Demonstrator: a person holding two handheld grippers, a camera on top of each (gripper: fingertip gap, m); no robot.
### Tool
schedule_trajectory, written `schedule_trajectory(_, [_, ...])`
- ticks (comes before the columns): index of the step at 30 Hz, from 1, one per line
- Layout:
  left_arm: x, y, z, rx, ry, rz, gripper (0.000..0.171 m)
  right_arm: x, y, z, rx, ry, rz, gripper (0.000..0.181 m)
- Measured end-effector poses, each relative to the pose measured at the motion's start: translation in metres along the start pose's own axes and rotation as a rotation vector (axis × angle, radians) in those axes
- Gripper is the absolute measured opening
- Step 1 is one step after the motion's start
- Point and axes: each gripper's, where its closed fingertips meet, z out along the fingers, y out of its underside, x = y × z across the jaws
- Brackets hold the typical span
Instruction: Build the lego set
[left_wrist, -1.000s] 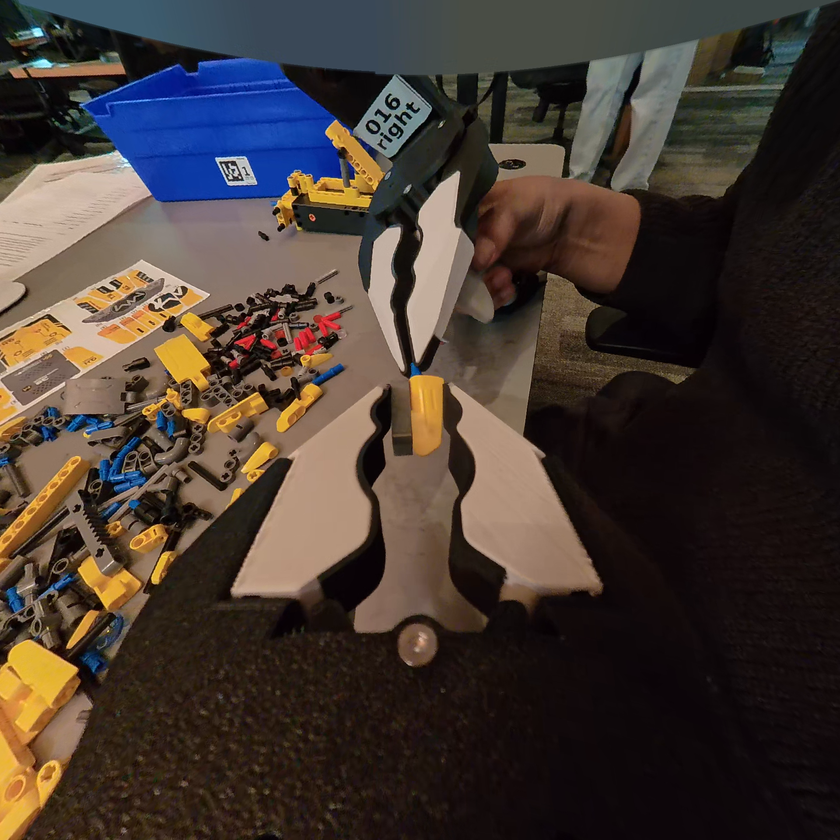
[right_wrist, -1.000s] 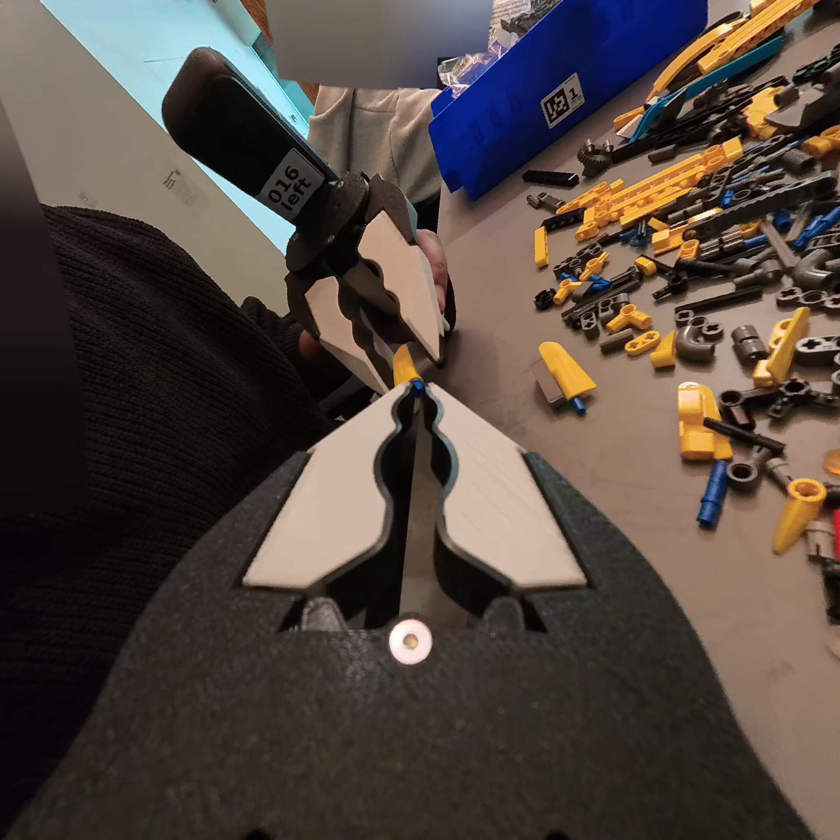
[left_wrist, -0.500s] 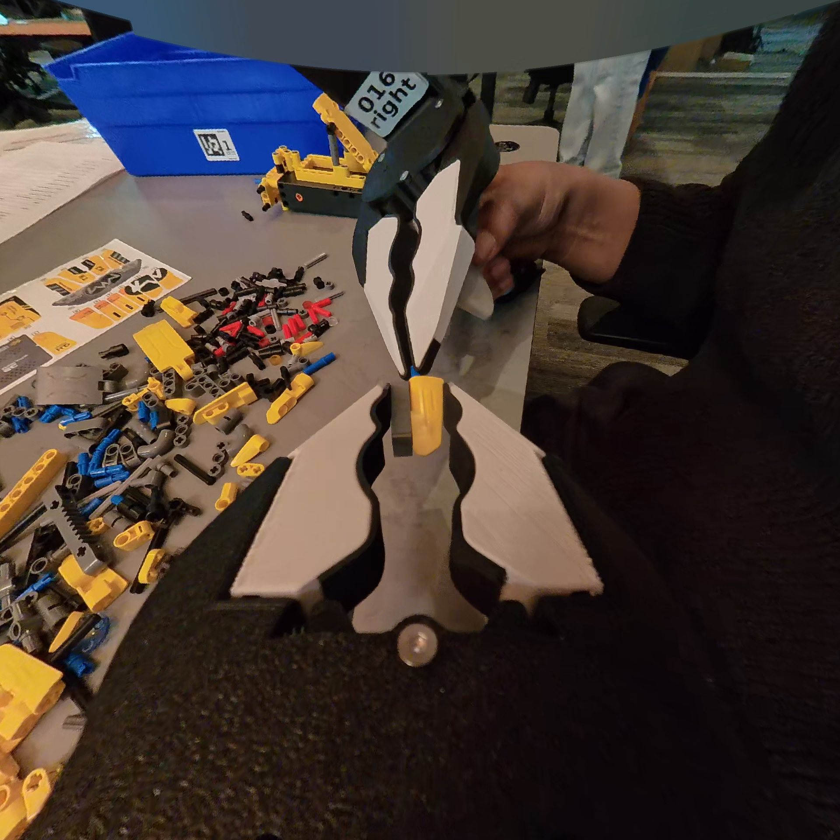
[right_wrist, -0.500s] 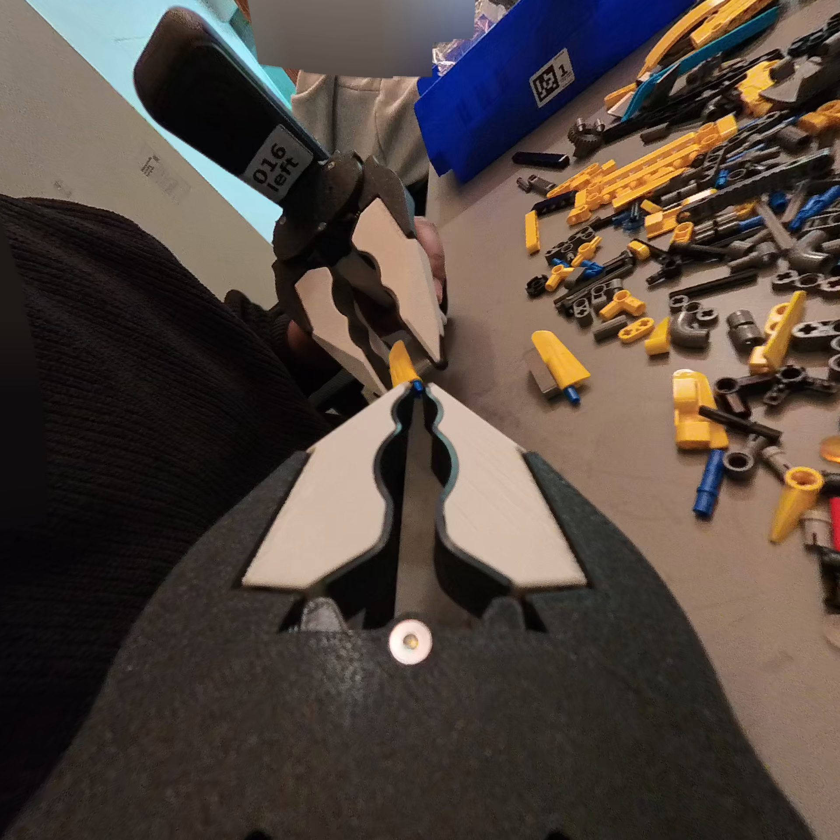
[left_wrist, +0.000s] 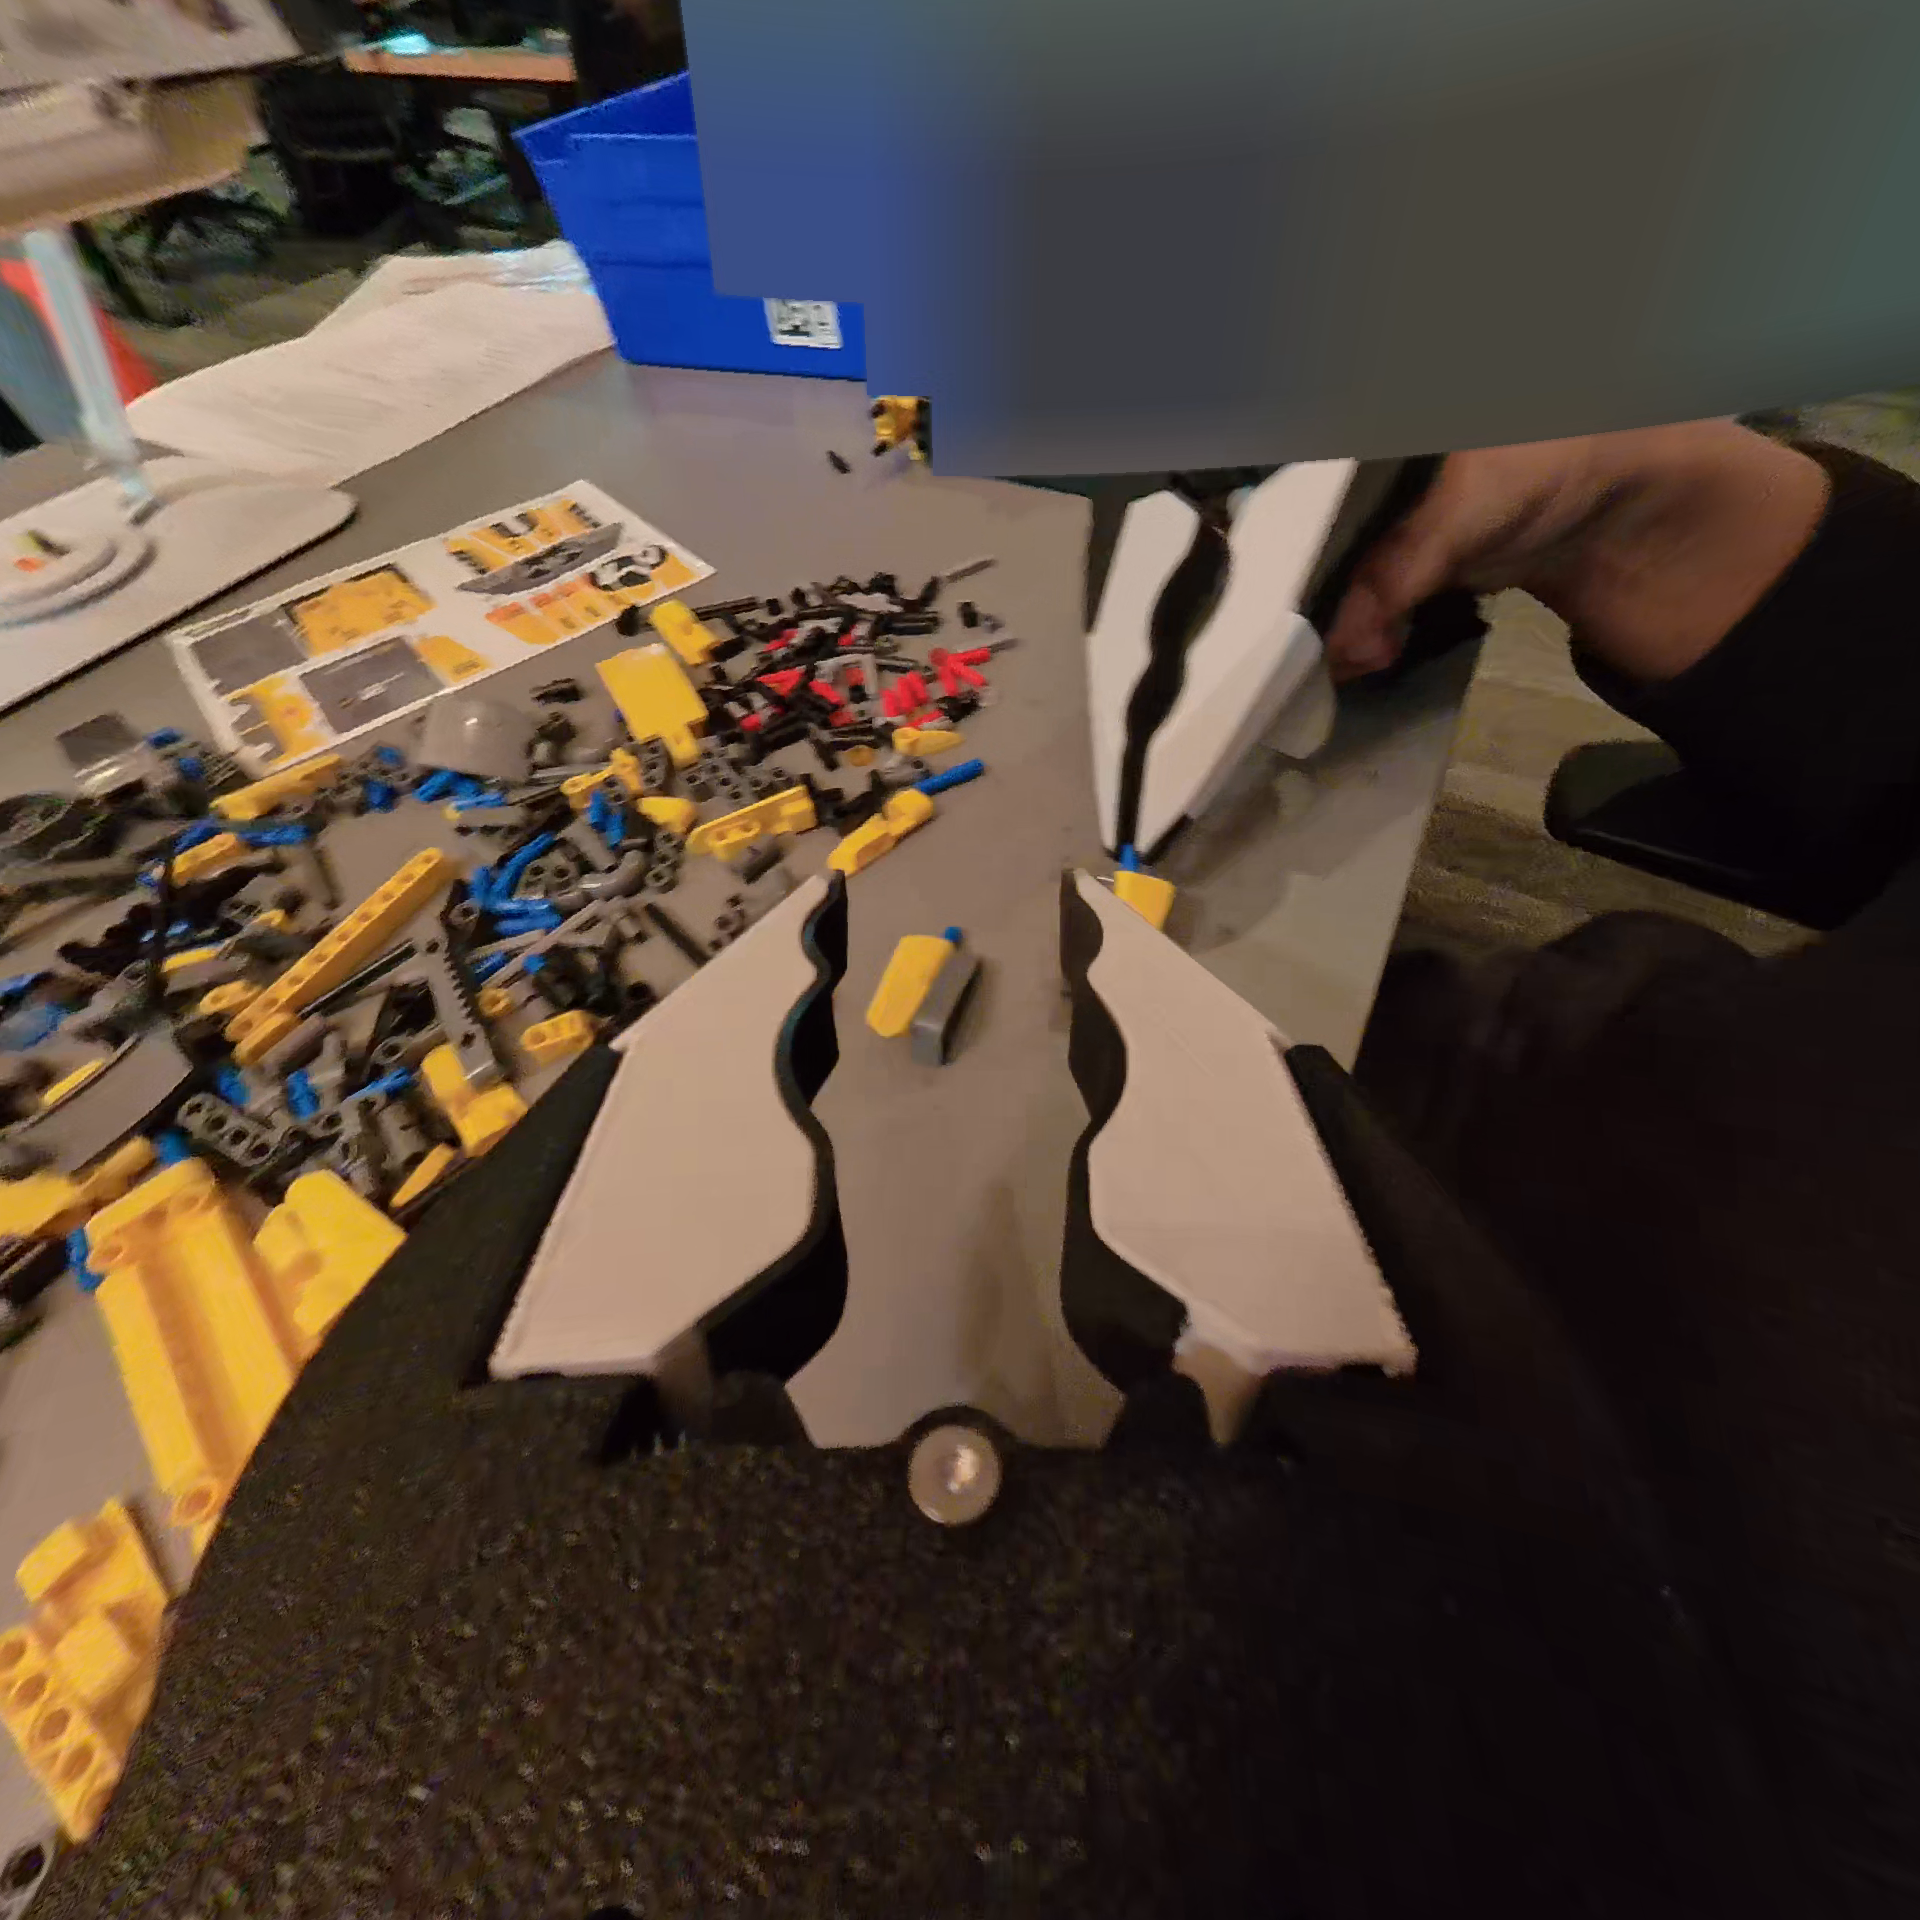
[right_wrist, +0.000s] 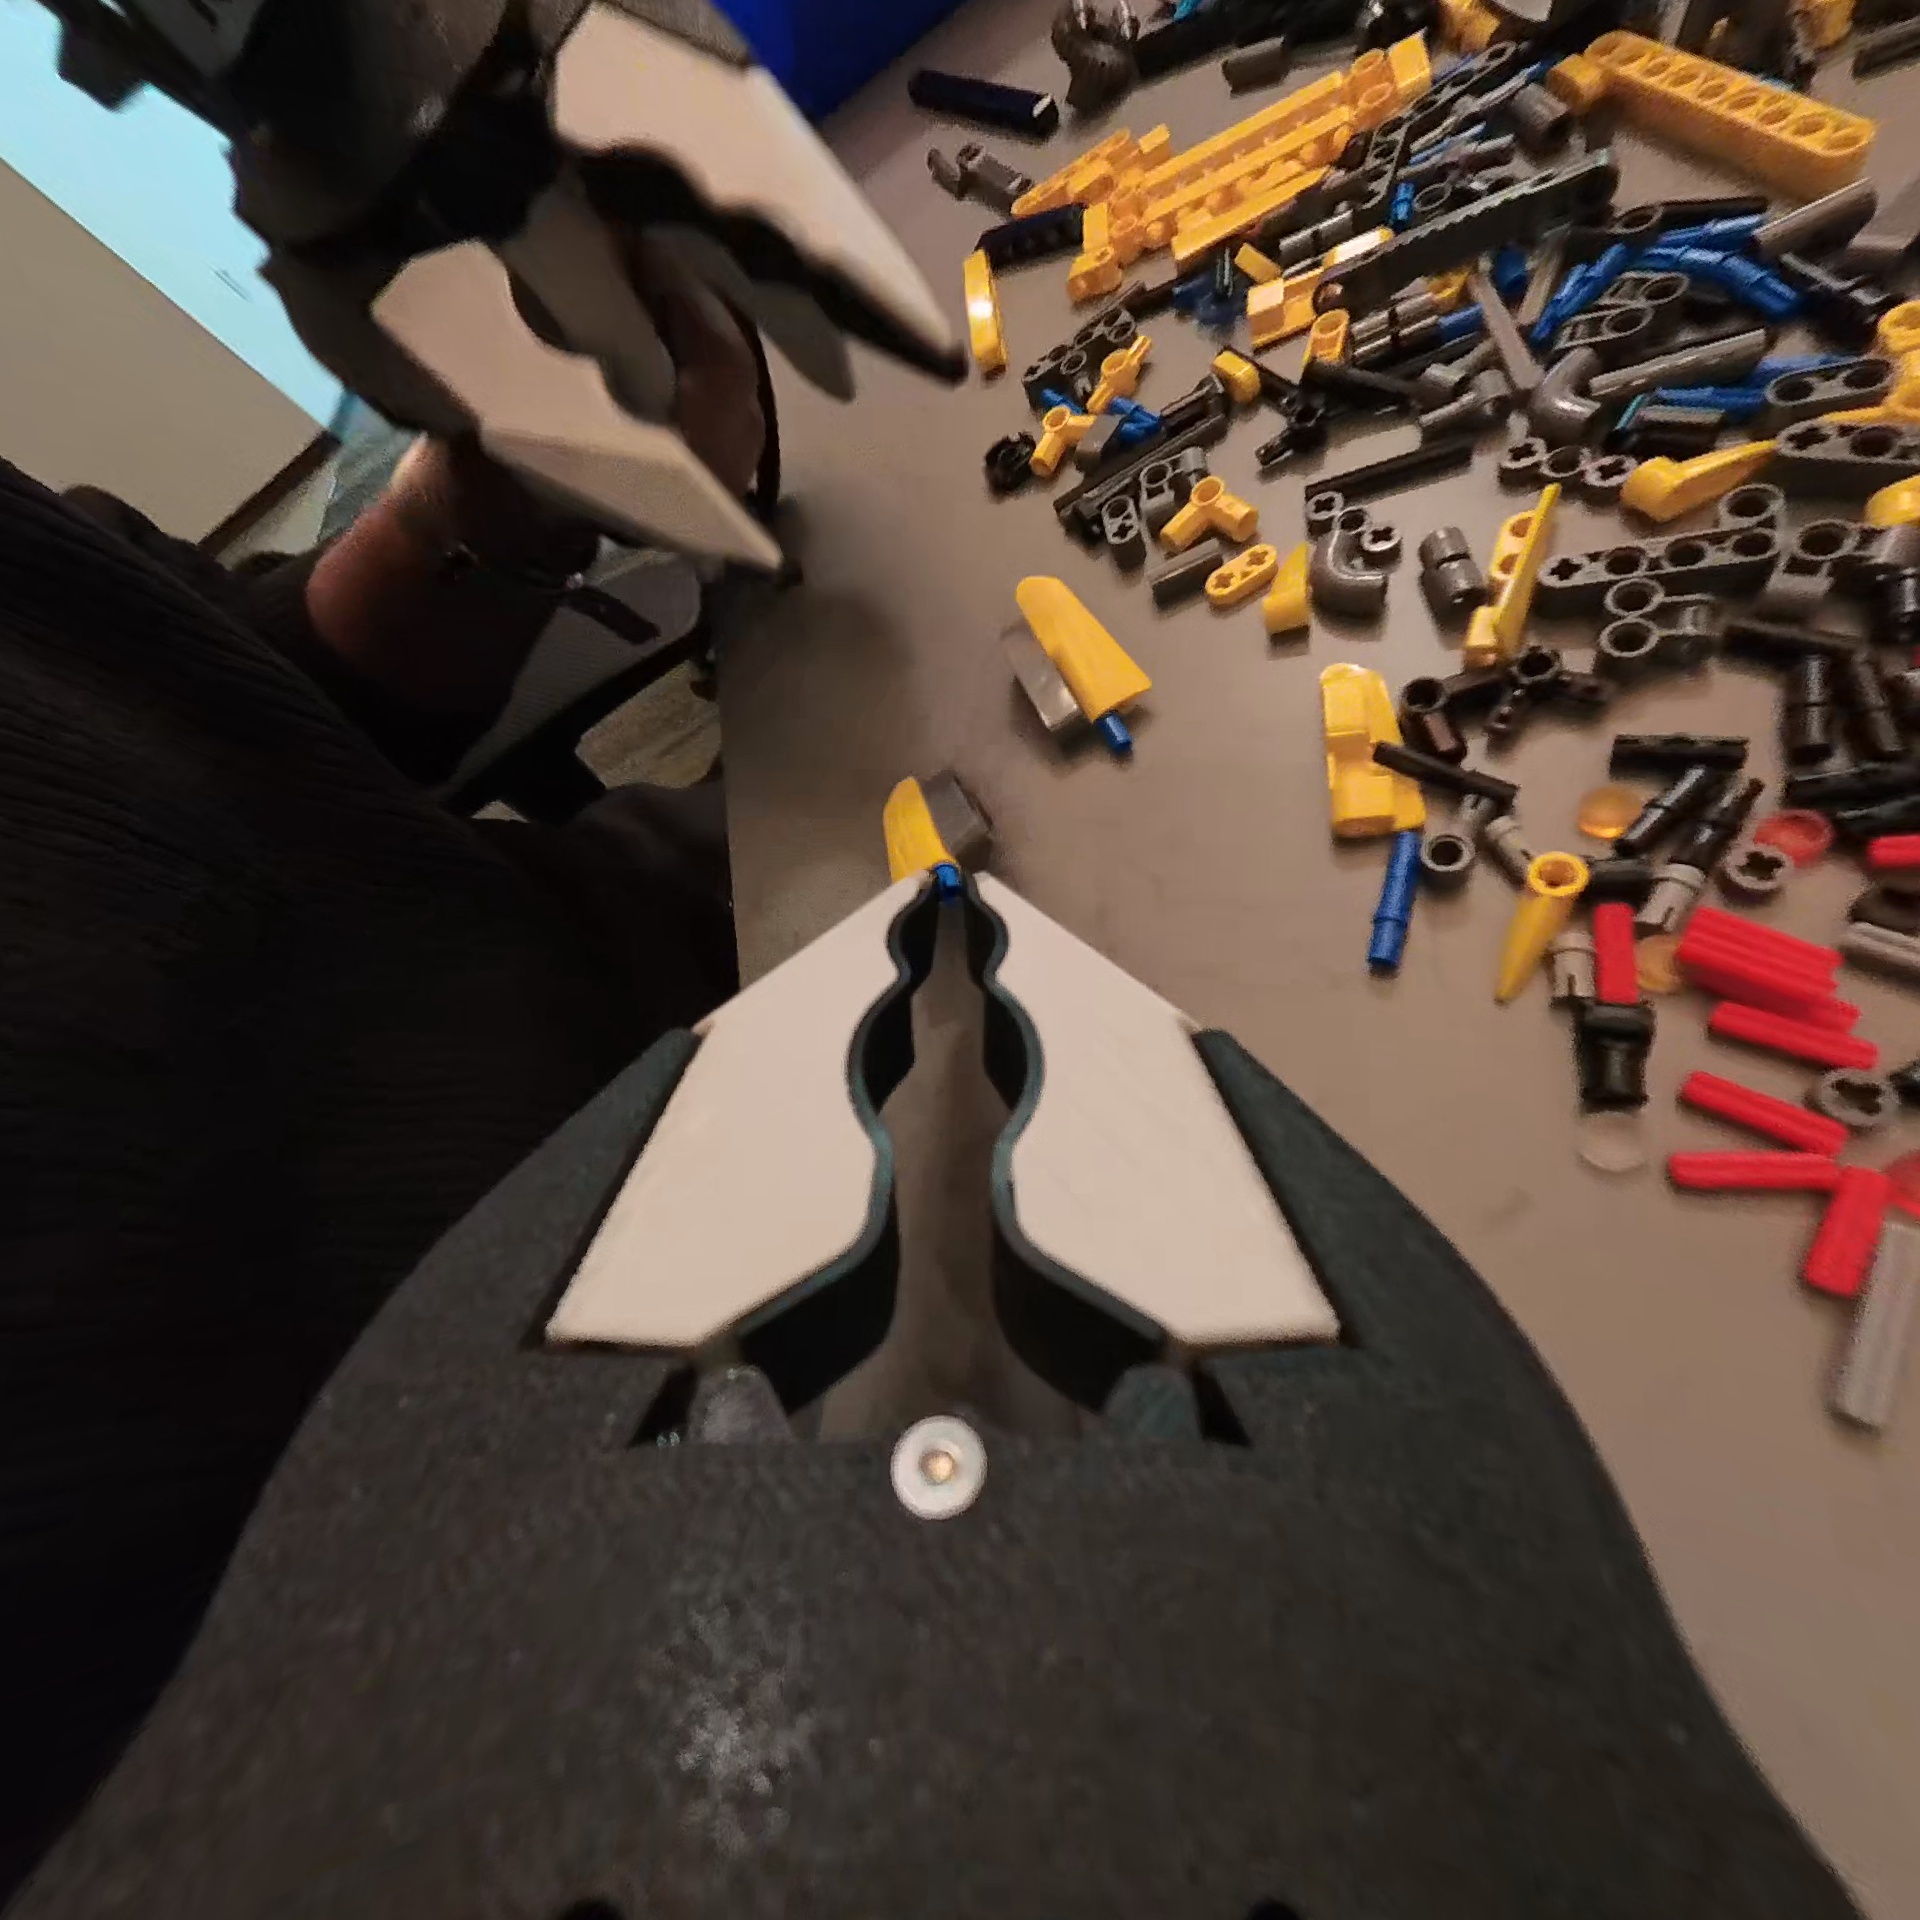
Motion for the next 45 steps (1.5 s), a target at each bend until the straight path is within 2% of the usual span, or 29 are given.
schedule_trajectory(5, [-0.025, -0.008, -0.004, 0.069, -0.079, -0.098, 0.04, 0.0, 0.012, 0.01, -0.097, 0.022, -0.031, 0.015])
schedule_trajectory(8, [-0.028, -0.012, -0.006, 0.11, -0.081, -0.118, 0.04, -0.001, 0.006, 0.008, -0.064, 0.012, -0.055, 0.016])
schedule_trajectory(12, [-0.03, -0.014, -0.008, 0.124, -0.081, -0.131, 0.04, -0.002, -0.021, -0.008, 0.121, -0.039, -0.052, 0.016])
schedule_trajectory(17, [-0.025, -0.017, -0.01, 0.147, -0.093, -0.078, 0.04, -0.006, -0.062, -0.04, 0.452, -0.063, -0.116, 0.016])
schedule_trajectory(19, [-0.024, -0.018, -0.011, 0.151, -0.104, -0.055, 0.039, -0.006, -0.066, -0.046, 0.493, -0.031, -0.151, 0.016])
schedule_trajectory(25, [-0.019, -0.02, -0.012, 0.161, -0.147, 0.027, 0.038, -0.003, -0.058, -0.027, 0.385, 0.077, -0.235, 0.016])
schedule_trajectory(30, [-0.015, -0.021, -0.012, 0.17, -0.145, 0.059, 0.035, -0.002, -0.06, -0.028, 0.394, 0.068, -0.223, 0.016])
schedule_trajectory(41, [-0.025, -0.033, -0.033, 0.327, -0.084, -0.09, 0.033, -0.001, -0.061, -0.03, 0.404, 0.062, -0.211, 0.016])
schedule_trajectory(45, [-0.026, -0.035, -0.035, 0.348, -0.064, -0.111, 0.032, -0.001, -0.061, -0.03, 0.404, 0.06, -0.205, 0.016])
